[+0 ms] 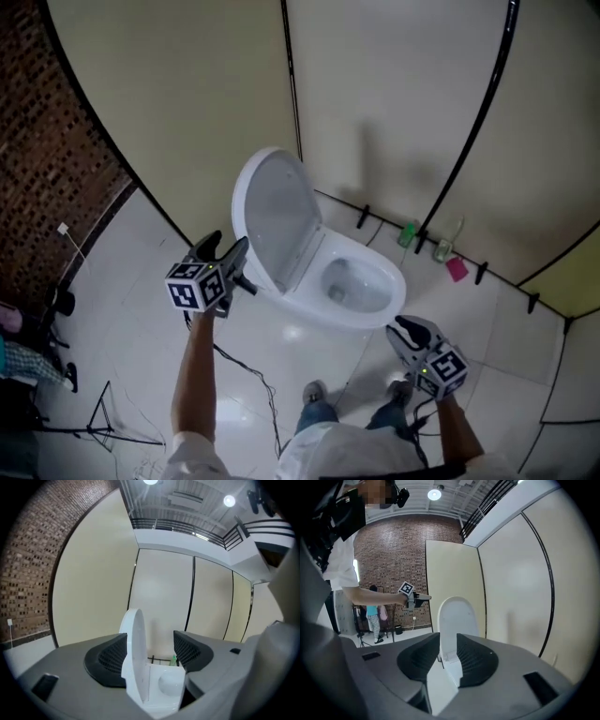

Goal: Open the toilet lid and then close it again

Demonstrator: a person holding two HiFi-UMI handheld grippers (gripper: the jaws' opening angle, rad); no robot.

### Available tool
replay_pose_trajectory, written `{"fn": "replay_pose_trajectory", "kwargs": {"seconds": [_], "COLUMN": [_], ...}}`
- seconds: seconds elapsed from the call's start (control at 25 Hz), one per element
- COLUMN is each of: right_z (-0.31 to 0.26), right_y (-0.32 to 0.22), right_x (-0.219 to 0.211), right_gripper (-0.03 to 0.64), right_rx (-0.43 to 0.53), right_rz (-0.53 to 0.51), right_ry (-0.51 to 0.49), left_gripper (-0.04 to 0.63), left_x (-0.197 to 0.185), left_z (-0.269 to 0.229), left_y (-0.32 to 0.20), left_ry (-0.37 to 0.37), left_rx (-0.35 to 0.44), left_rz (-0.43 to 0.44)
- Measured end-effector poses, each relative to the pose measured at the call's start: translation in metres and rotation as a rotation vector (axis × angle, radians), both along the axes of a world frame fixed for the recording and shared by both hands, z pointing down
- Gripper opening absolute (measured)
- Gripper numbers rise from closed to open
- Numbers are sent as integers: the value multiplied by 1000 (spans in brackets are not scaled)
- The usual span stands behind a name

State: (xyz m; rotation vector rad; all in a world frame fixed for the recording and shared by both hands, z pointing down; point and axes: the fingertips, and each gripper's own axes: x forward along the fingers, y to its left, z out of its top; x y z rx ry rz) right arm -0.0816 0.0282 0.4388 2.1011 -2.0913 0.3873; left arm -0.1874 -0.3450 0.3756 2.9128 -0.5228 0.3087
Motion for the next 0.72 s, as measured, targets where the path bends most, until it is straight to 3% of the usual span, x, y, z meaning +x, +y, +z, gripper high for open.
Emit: {"fn": "replay_pose_trajectory", "kwargs": {"seconds": [0.16,0.4,0.56,0.68,0.72], "right_z": [-11,-20,-15,-10,-7], "right_y": [-18,-16,-3,5,9], "right_x": [-12,6,21,26,27], "right_gripper": [106,106,106,106,106], "right_rx": [10,35,20,3,-1], "right_rz": [40,113,150,166,167], "right_ry": [25,16,9,-7,-11], "left_gripper": [319,336,333,193,192], "left_x": [40,81,96,101,101], "left_z": [7,30,51,49,48], "left_y": [-50,-99,-106,-105,-102], "left_ry": [-121,-205,-276,-302,-304], "left_rx": [7,-67,-119,-126,-119], "left_rz": [45,17,55,69,67]}}
